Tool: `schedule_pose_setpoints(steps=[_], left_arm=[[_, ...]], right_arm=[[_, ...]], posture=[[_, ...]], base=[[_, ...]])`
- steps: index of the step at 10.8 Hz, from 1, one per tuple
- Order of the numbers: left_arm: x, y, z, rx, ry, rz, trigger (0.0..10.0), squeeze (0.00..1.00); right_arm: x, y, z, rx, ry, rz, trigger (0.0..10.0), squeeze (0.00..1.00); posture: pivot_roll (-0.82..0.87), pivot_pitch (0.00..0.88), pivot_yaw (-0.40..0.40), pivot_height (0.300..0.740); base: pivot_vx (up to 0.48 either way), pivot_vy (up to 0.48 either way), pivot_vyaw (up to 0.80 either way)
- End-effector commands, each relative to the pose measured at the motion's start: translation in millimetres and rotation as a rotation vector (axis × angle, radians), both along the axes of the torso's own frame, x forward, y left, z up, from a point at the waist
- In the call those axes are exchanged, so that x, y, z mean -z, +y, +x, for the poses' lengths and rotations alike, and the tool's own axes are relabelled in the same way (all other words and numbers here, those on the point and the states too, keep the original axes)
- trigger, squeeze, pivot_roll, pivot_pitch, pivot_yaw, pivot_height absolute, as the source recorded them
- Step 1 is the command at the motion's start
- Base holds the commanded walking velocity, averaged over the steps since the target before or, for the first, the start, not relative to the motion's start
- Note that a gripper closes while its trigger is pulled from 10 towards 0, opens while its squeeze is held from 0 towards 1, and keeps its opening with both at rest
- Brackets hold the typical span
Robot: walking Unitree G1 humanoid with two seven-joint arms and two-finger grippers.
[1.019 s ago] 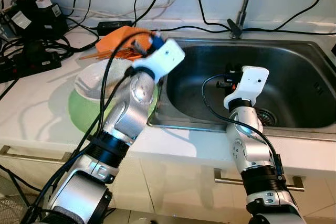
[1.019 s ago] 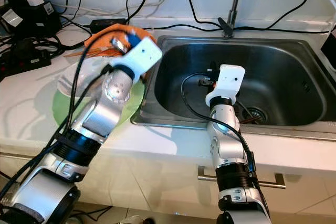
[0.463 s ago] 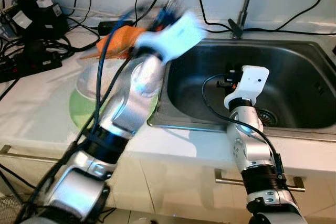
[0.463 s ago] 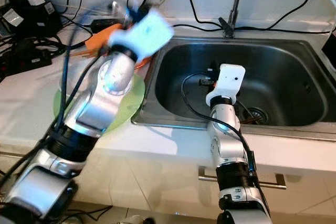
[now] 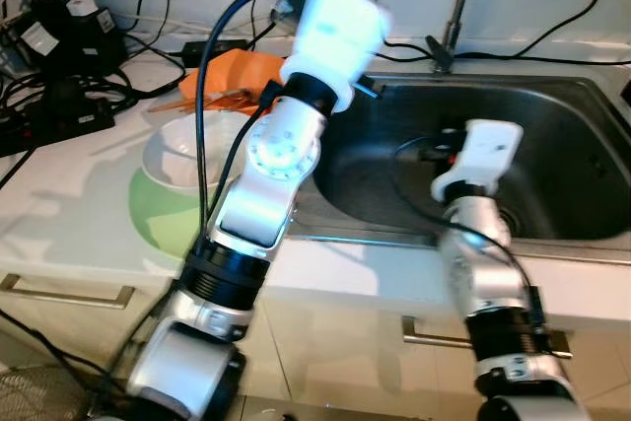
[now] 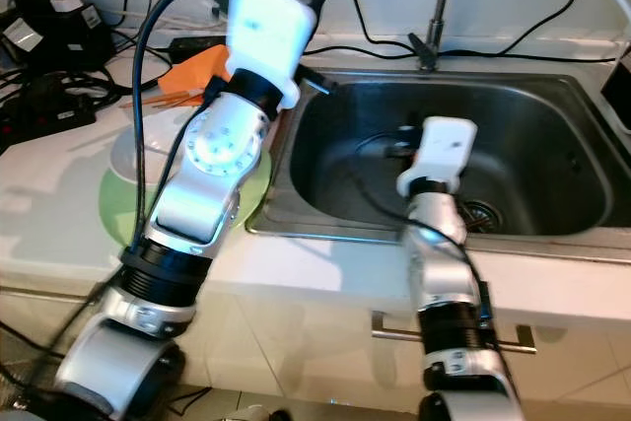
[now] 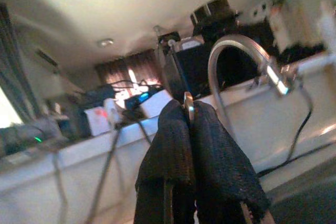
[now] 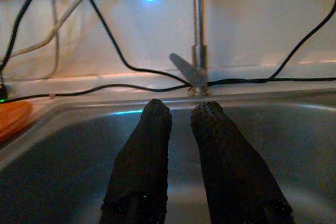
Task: Kitchen organization
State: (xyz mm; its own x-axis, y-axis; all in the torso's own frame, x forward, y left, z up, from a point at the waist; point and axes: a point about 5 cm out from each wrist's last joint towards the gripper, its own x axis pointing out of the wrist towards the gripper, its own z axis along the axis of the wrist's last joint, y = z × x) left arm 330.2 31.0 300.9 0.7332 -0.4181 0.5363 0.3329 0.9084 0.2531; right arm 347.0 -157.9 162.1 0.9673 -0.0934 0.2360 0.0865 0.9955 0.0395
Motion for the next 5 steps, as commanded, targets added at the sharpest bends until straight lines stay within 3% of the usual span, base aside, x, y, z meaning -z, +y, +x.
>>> schedule_pose_setpoints(steps=[1, 3, 5], left_arm=[[-7, 1.0, -2.8, 0.030, -0.003, -0.033, 10.0, 0.00], [4, 4.5, 5.1, 0.087, 0.091, -0.097, 10.0, 0.00], [16, 6.8, 10.1, 0.097, 0.144, -0.108, 10.0, 0.00]], right_arm=[[-5, -0.5, 3.4, -0.006, -0.010, 0.005, 10.0, 0.00], [-15, -9.1, 4.0, -0.019, -0.036, -0.016, 10.0, 0.00], [-22, -6.6, 3.1, -0.074, -0.052, -0.033, 10.0, 0.00]], posture=[[0.03, 0.000, 0.077, 0.740], [0.02, 0.000, 0.078, 0.740], [0.02, 0.000, 0.078, 0.740]], base=[[0.000, 0.000, 0.00], [0.000, 0.000, 0.00], [0.000, 0.000, 0.00]])
